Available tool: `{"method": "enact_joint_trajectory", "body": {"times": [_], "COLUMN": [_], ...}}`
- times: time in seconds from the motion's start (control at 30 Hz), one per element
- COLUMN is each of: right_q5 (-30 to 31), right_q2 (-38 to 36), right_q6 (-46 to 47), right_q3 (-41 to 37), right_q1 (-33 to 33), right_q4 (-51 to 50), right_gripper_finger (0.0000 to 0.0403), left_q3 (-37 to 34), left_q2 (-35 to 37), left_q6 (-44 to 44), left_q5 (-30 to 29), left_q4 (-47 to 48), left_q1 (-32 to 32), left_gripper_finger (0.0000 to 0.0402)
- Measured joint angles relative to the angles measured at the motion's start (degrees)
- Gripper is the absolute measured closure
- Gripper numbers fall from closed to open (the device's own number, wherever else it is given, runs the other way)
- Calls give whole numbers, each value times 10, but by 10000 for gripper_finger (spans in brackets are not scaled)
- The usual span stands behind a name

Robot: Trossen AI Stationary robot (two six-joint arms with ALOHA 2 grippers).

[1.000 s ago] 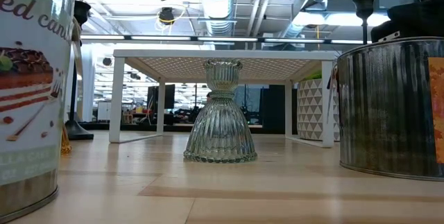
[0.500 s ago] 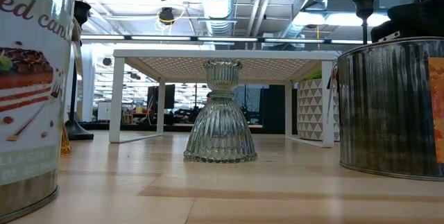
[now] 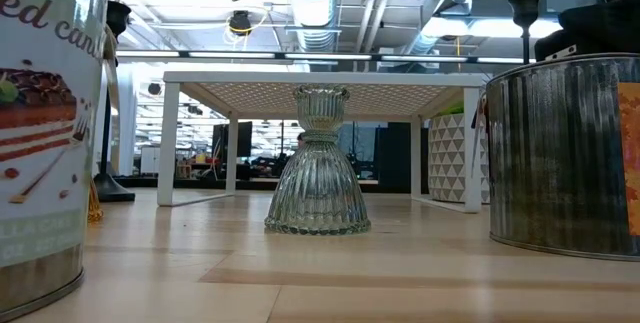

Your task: Pick & Place candle stick holders

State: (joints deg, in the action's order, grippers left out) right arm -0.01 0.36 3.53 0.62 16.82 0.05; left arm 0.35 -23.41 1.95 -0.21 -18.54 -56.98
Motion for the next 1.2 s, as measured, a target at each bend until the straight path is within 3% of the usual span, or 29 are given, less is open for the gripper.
{"method": "enact_joint_trajectory", "body": {"times": [1.2], "right_q5": [0], "right_q2": [0], "right_q6": [0], "right_q3": [0], "right_q1": [0], "right_q4": [2], "right_gripper_finger": [403], "left_q3": [0], "left_q2": [0], "left_q6": [0], "left_q5": [-2], "left_q4": [-18], "left_q1": [0], "left_gripper_finger": [394]}}
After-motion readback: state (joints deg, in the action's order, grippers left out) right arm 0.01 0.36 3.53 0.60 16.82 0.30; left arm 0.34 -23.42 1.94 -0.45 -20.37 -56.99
